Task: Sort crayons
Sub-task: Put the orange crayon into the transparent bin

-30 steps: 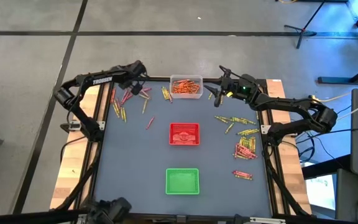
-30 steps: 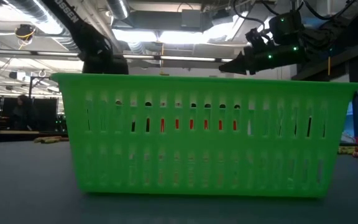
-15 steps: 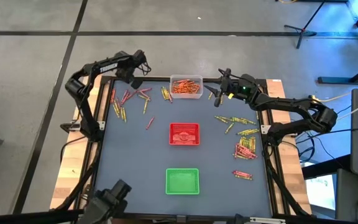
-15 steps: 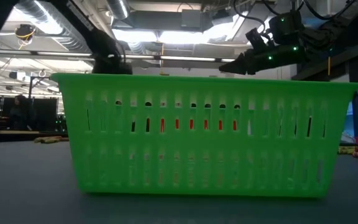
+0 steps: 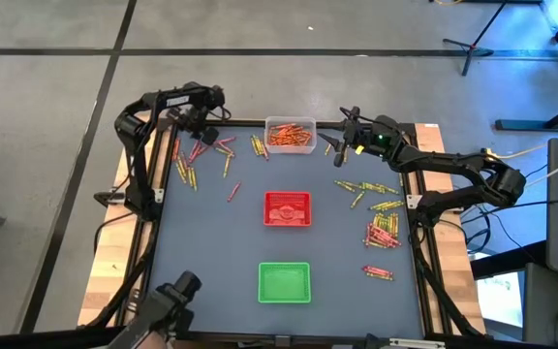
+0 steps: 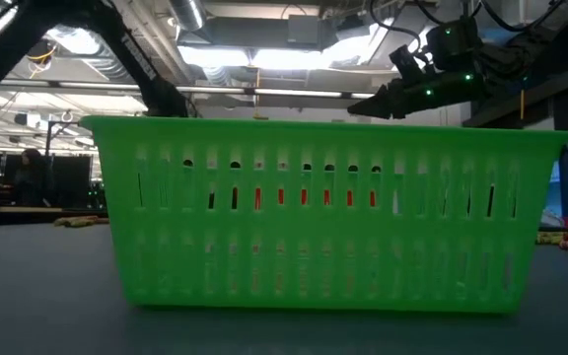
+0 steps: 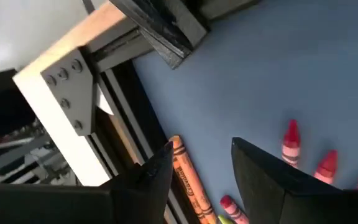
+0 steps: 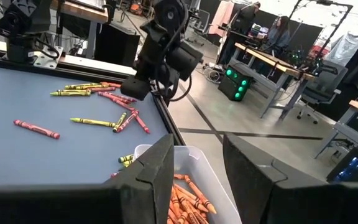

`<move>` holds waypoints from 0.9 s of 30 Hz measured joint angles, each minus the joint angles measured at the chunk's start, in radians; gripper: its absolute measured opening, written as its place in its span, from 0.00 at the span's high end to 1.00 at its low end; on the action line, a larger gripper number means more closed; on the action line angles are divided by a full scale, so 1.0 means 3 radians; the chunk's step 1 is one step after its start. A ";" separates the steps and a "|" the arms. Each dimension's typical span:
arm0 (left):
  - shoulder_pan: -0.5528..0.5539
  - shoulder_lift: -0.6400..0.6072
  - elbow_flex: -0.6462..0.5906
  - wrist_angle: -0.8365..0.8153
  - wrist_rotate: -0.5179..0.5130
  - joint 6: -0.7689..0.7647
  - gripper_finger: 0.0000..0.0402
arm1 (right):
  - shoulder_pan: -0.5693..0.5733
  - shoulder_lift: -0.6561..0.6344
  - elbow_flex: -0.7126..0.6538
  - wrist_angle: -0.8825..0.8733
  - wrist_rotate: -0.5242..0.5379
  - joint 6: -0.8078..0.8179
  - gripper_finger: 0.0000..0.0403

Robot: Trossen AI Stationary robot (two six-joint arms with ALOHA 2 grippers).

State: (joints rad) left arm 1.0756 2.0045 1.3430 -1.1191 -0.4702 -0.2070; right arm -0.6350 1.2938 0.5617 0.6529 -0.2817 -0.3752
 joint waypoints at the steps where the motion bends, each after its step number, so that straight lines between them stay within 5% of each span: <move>1: 0.0037 0.0028 0.0000 0.0003 -0.0005 -0.0001 0.63 | 0.0000 0.0000 0.0000 0.0000 0.0000 0.0000 0.66; 9: 0.0062 0.0125 0.0000 -0.0029 -0.0214 -0.0027 0.66 | 0.0000 0.0000 0.0000 -0.0019 0.0000 0.0009 0.66; 15: -0.0053 0.0275 0.0000 -0.0343 -0.0868 -0.0291 0.77 | 0.0000 0.0000 0.0000 -0.0019 0.0000 0.0029 0.66; 27: -0.0032 0.0356 0.0033 -0.0269 -0.0579 -0.0167 0.91 | 0.0001 0.0000 0.0000 -0.0067 0.0000 0.0038 0.66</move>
State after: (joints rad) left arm 1.0659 2.1113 1.3529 -1.1999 -0.6437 -0.2571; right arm -0.6347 1.2938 0.5617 0.6327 -0.2817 -0.3637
